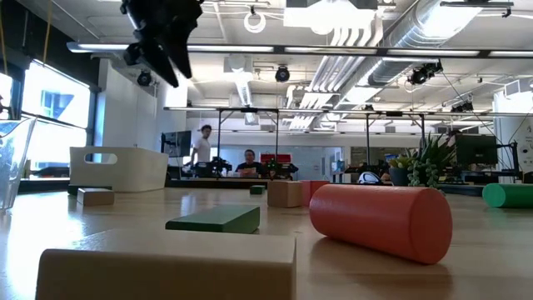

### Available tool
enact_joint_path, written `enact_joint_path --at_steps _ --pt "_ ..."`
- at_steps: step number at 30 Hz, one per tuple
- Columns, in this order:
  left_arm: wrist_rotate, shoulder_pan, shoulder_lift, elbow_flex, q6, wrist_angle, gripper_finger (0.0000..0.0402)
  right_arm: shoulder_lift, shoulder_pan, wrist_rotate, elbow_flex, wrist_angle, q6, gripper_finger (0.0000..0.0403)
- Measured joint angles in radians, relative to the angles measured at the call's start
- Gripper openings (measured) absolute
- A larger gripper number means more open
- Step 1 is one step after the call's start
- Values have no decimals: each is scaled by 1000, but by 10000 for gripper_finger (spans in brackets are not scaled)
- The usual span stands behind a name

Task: Sort & place blocks by color
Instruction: Put the green block into the top white bin

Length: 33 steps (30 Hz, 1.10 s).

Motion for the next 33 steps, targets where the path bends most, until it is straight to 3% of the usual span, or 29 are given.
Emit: enact_joint_path --at_steps 10,14,20,33 --pt "-1 39 0 0 52 49 197 -82 -89 166 0 -79 -121 206" --pt "62 51 0 0 129 44 197 -101 -142 231 0 -79 -182 206" --pt "134 51 0 0 241 -47 197 -103 -243 257 0 -79 -358 206" --pt "74 -72 -4 0 502 -287 197 -103 -438 271 0 -75 -656 206"
